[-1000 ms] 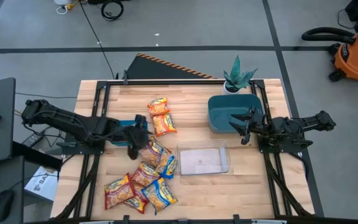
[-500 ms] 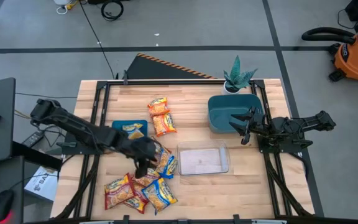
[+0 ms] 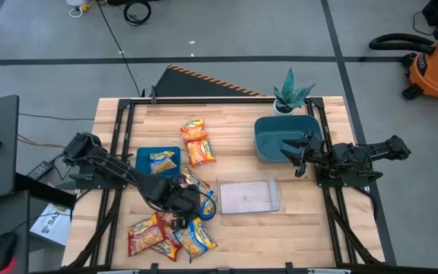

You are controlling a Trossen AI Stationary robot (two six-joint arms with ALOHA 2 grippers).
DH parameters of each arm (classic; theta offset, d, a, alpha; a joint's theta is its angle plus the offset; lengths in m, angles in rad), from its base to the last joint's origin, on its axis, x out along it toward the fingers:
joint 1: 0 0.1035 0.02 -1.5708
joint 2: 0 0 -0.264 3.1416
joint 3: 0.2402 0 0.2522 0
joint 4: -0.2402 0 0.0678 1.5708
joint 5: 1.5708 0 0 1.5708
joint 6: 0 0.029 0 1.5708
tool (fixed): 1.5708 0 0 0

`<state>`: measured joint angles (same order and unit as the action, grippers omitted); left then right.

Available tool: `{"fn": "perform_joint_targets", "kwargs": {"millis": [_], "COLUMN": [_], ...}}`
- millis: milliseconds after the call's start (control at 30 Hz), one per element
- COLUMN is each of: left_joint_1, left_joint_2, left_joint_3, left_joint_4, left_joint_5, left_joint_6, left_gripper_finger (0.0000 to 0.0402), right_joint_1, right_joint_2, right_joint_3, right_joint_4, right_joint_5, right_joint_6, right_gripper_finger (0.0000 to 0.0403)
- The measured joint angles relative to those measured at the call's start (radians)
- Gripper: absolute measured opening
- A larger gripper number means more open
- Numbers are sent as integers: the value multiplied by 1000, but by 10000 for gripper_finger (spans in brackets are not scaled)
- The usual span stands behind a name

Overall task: Sort Maruchan noodles
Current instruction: Put the blue noodle pack into the blue bin

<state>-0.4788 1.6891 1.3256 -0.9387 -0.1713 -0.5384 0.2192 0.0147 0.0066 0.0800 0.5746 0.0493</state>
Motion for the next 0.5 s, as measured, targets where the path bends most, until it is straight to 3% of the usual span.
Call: {"fn": "perform_joint_targets", "kwargs": {"millis": [500], "left_joint_1": [-4], "left_joint_2": [18], "left_joint_3": [4], "left_joint_4": [44], "left_joint_5": [56], "left_joint_6": [-187], "left_gripper_finger": [144], "right_joint_1": [0], "right_joint_2": [0], "right_joint_3": [0], "right_joint_4": [0], "right_joint_5": [0], "right_joint_6": [0], "right_gripper_finger": [199]}}
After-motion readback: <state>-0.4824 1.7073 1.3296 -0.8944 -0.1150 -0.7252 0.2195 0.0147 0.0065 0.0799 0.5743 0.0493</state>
